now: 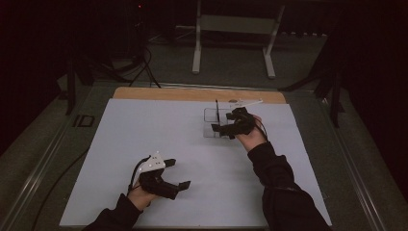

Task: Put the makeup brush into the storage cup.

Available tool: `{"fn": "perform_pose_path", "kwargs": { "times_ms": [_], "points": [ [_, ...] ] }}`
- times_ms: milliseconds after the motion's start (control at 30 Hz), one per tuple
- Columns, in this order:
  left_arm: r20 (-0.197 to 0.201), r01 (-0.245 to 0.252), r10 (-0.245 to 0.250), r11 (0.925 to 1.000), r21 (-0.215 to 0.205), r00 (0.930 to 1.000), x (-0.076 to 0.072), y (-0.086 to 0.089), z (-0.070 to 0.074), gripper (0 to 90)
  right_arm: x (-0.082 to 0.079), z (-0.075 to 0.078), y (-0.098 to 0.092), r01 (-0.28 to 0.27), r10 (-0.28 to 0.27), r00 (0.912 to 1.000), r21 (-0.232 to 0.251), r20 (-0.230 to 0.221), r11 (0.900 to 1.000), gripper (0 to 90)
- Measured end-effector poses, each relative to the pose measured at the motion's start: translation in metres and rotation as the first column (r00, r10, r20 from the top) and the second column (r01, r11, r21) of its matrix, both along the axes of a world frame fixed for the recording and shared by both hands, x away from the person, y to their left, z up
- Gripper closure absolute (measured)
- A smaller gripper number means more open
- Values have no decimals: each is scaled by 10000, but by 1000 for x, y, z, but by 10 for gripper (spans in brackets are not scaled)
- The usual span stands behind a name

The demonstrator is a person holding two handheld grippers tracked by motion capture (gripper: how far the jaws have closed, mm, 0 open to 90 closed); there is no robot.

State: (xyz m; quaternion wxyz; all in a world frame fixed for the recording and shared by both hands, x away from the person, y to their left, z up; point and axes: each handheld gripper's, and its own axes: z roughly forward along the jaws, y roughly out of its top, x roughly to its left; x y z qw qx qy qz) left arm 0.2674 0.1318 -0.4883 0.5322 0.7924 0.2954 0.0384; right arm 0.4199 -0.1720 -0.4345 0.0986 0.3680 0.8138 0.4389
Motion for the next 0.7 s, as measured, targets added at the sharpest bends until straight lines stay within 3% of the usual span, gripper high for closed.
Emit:
{"fn": "perform_pose_path", "kwargs": {
  "times_ms": [67, 200, 367, 700],
  "points": [
    [-56, 284, -285, 9995, -171, 9996, 1, 2, 2, 18, -5, 0, -2, -73, 72, 9999, 115, 74, 9999, 146],
    [115, 388, -390, 9990, 222, 9992, 2, 5, 6, 18, -16, -1, -6, -163, 160, 9998, 237, 146, 9996, 145],
    [31, 566, -567, 9979, 310, 9984, 4, 8, 8, 18, -29, -2, -11, -331, 331, 9990, 5, 306, 9995, 149],
    [223, 901, -920, 9932, 732, 9955, 1, 19, 14, 18, -57, -10, -23, -760, 754, 9967, 190, 303, 9969, 151]
  ]
}}
